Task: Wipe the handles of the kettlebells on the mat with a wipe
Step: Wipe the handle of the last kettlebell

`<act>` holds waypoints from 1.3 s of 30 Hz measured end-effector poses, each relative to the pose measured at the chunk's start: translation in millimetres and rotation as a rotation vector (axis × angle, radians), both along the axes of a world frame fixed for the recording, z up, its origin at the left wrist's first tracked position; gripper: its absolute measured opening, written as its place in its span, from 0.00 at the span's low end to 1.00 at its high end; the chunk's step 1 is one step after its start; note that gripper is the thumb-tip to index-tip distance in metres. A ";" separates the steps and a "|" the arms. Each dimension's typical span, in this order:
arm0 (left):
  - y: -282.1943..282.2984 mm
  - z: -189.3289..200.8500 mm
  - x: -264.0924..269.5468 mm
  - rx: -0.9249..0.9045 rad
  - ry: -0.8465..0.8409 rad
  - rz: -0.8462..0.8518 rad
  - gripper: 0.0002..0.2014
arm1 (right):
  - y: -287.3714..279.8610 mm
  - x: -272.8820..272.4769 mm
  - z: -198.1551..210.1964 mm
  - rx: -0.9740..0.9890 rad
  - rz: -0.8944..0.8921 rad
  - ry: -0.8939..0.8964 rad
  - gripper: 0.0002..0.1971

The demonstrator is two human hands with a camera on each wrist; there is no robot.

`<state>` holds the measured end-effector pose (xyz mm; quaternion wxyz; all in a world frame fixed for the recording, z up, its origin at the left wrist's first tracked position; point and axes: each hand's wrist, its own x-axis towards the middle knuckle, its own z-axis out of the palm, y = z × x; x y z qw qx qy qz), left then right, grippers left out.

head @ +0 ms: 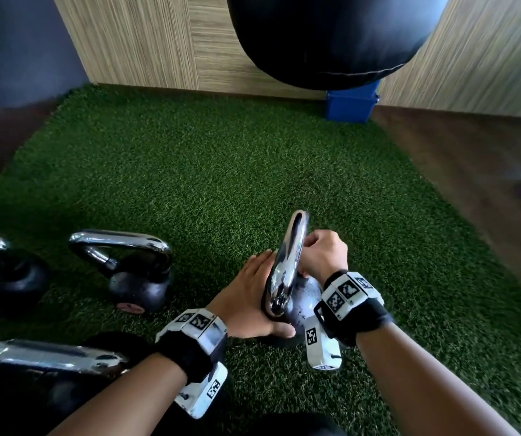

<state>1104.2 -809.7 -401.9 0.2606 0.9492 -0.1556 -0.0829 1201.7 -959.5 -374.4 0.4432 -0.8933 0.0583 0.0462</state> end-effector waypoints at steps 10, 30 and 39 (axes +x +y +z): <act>-26.6 56.9 -19.1 -0.306 -0.221 0.245 0.46 | -26.9 12.8 58.7 -0.329 0.658 -0.465 0.36; 43.6 106.0 52.9 0.368 -0.137 -0.051 0.46 | -50.2 -43.1 70.5 -0.557 0.421 -0.246 0.06; 38.6 114.9 26.3 0.015 -0.148 0.117 0.24 | -50.7 -43.9 78.0 -0.569 0.388 -0.059 0.12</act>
